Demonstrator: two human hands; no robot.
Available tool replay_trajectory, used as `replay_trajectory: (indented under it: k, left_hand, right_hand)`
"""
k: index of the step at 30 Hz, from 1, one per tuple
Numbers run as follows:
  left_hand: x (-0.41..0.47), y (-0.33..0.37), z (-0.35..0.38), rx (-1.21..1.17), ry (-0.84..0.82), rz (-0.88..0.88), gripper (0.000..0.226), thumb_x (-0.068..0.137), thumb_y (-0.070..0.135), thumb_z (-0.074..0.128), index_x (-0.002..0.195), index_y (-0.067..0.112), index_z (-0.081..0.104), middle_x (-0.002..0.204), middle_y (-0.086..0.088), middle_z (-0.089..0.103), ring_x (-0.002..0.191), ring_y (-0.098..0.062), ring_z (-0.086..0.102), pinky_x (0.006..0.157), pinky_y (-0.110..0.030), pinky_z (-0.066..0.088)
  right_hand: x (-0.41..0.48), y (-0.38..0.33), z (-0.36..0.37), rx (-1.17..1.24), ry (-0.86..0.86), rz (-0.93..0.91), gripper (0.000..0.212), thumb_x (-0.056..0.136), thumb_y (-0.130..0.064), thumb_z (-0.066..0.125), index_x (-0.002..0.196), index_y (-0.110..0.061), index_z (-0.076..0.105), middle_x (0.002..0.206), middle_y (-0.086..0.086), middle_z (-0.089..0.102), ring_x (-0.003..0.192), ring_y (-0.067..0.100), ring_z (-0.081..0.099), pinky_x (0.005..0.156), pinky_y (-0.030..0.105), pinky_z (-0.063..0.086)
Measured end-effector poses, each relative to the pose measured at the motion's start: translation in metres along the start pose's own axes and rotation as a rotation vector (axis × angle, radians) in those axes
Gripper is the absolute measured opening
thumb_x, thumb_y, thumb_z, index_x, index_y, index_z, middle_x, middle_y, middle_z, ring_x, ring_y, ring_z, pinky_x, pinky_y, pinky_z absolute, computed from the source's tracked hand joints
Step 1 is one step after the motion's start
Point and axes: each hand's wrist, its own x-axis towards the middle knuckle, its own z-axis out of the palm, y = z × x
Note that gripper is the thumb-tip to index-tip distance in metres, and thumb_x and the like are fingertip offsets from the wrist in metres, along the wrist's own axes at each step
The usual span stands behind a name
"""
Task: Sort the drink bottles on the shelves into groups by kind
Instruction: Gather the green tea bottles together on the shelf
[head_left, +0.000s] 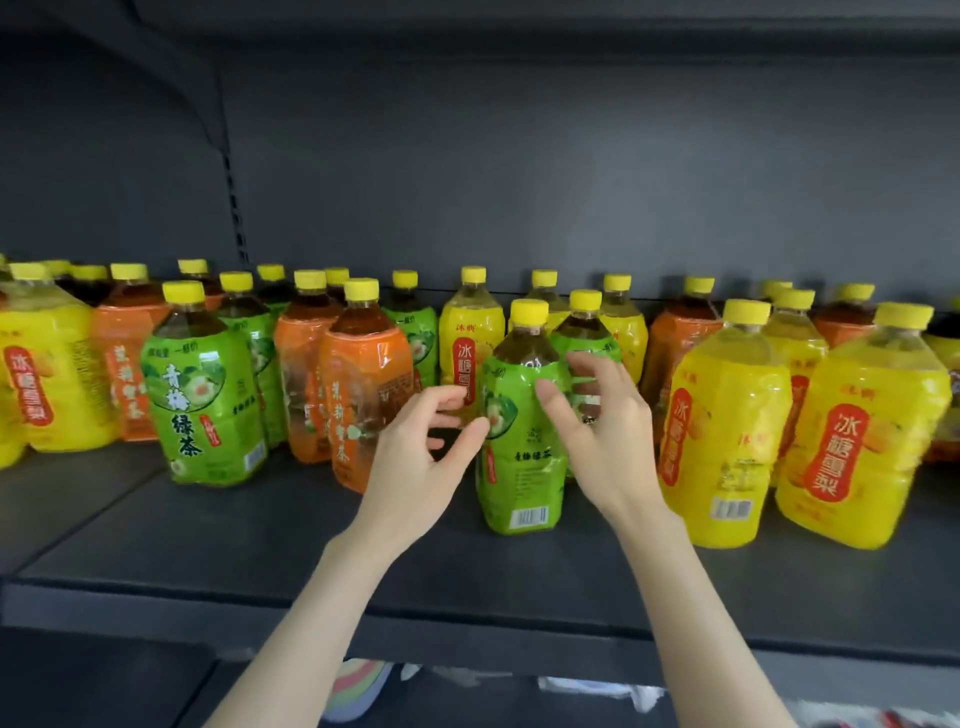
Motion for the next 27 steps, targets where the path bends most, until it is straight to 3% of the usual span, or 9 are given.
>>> replay_trajectory:
  k: [5,7,10,13,15,18,20,23,27]
  left_hand:
    - [0.023,-0.021,0.002,-0.197,-0.270,-0.111,0.056,0.082,0.051,0.056,0.133,0.036,0.037,0.129,0.020,0.047,0.120,0.003,0.045,0.088,-0.018,0.042]
    - [0.032,-0.027,-0.001,-0.294,-0.340,-0.146,0.063,0.082,0.054,0.054,0.138,0.033,0.033,0.130,0.019,0.047,0.121,0.002,0.045,0.086,-0.014,0.041]
    - [0.037,-0.031,-0.004,-0.447,-0.423,-0.197,0.046,0.090,0.040,0.052,0.132,0.037,0.033,0.116,0.032,0.047,0.102,0.024,0.048,0.080,-0.002,0.042]
    - [0.038,-0.037,-0.001,-0.492,-0.449,-0.194,0.056,0.081,0.056,0.056,0.132,0.040,0.037,0.123,0.028,0.053,0.110,0.016,0.050,0.096,-0.015,0.042]
    - [0.039,-0.043,0.002,-0.517,-0.432,-0.204,0.063,0.075,0.061,0.058,0.131,0.042,0.040,0.126,0.024,0.055,0.115,0.008,0.051,0.095,-0.018,0.042]
    - [0.041,-0.041,0.006,-0.514,-0.374,-0.215,0.056,0.072,0.054,0.063,0.122,0.039,0.045,0.114,0.021,0.061,0.104,0.009,0.058,0.081,-0.011,0.046]
    - [0.041,-0.040,0.011,-0.473,-0.334,-0.215,0.060,0.067,0.058,0.068,0.120,0.038,0.047,0.109,0.020,0.063,0.098,0.010,0.059,0.079,-0.011,0.047]
    - [0.039,-0.045,0.019,-0.420,-0.243,-0.211,0.067,0.057,0.070,0.071,0.114,0.040,0.051,0.113,0.015,0.064,0.105,-0.001,0.060,0.090,-0.027,0.049]
    - [0.035,-0.046,0.023,-0.419,-0.184,-0.227,0.067,0.061,0.067,0.071,0.117,0.039,0.048,0.111,0.019,0.063,0.103,0.005,0.058,0.087,-0.025,0.047]
  right_hand:
    - [-0.003,-0.005,0.015,0.182,-0.053,0.216,0.071,0.075,-0.061,0.059,0.133,-0.022,0.048,0.123,-0.008,0.060,0.114,0.011,0.057,0.096,0.034,0.050]
    - [-0.003,-0.004,0.017,0.226,-0.051,0.229,0.062,0.078,-0.056,0.062,0.128,-0.023,0.051,0.121,-0.007,0.063,0.112,0.011,0.060,0.092,0.032,0.053]
    - [-0.007,-0.005,0.023,0.370,-0.076,0.277,0.028,0.091,-0.036,0.059,0.114,-0.022,0.051,0.106,-0.007,0.065,0.096,-0.001,0.065,0.075,0.013,0.052]
    - [-0.007,-0.007,0.032,0.383,-0.099,0.299,0.021,0.098,-0.027,0.049,0.118,-0.019,0.050,0.105,-0.013,0.061,0.088,-0.017,0.060,0.067,0.001,0.043]
    - [-0.006,-0.004,0.035,0.305,-0.065,0.275,0.035,0.095,-0.043,0.053,0.122,-0.023,0.055,0.117,-0.009,0.058,0.110,-0.006,0.056,0.078,0.006,0.044]
    - [0.001,0.007,0.029,0.166,0.088,0.260,0.055,0.075,-0.068,0.051,0.119,-0.034,0.056,0.131,-0.003,0.043,0.128,0.016,0.040,0.102,0.026,0.038]
    - [0.011,0.013,0.023,0.153,0.129,0.280,0.063,0.077,-0.066,0.051,0.131,-0.034,0.046,0.142,-0.002,0.034,0.137,0.018,0.029,0.110,0.036,0.029]
    - [0.028,0.027,0.020,0.188,0.077,0.353,0.094,0.075,-0.068,0.055,0.151,-0.028,0.017,0.158,-0.003,0.020,0.146,0.018,0.018,0.118,0.046,0.021]
    - [0.038,0.049,0.024,0.225,0.013,0.410,0.098,0.084,-0.047,0.066,0.154,-0.021,0.003,0.156,0.003,0.029,0.142,0.020,0.032,0.116,0.045,0.030]
